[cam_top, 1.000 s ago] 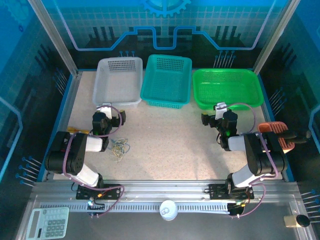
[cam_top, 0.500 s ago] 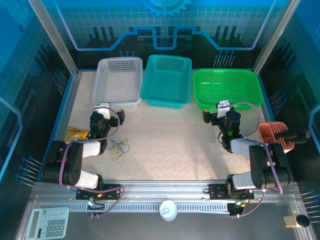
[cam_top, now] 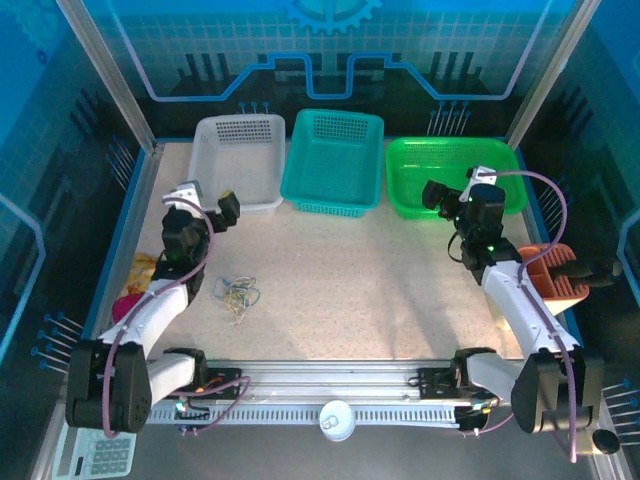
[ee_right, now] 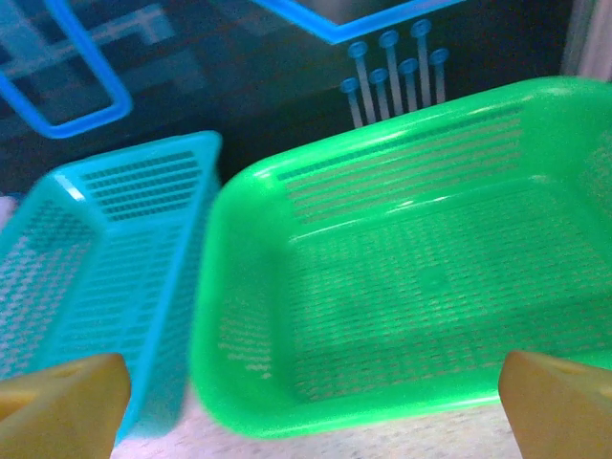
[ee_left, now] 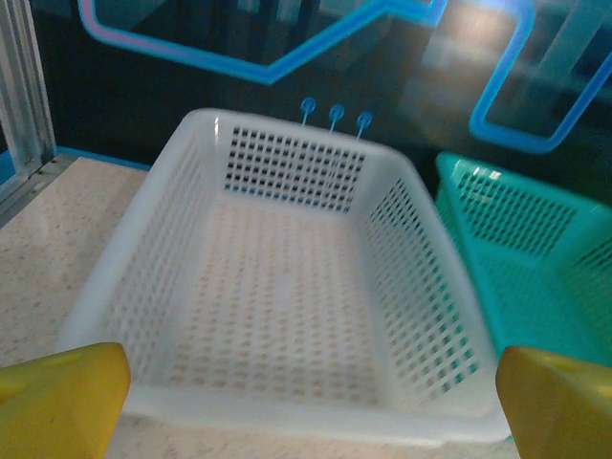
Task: Untangle the cables
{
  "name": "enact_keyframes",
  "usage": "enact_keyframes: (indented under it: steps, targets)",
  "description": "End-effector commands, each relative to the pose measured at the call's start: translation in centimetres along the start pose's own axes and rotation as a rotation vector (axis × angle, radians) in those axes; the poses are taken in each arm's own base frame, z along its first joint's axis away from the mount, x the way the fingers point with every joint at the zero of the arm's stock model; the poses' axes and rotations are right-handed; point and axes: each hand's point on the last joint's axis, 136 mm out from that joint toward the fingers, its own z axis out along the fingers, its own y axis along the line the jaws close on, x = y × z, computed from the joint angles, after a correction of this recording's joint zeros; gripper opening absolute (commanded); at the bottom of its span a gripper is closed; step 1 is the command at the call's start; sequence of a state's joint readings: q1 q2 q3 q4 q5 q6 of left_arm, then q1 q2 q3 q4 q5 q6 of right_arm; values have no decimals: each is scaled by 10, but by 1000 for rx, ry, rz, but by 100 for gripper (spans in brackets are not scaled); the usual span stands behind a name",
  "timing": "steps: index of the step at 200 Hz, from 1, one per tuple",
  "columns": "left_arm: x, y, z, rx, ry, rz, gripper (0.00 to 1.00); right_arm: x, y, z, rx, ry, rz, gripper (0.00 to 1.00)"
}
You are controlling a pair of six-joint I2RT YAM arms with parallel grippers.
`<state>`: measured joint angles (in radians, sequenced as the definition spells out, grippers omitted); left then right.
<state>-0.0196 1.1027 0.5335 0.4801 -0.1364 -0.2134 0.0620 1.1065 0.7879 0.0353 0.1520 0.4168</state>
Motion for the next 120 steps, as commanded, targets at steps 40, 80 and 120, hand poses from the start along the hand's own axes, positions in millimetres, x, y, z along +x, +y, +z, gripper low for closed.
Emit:
enact_keyframes:
  steps: [40,80,120]
  targets:
    - [16,-24,-17,68,246,-348,99,70,112,-20,-310,314,29,100]
    - [38,-35,-15,94,317,-419,99,114,178,-10,-383,399,44,100]
    - [43,-41,-12,97,322,-398,99,147,215,14,-383,464,83,100]
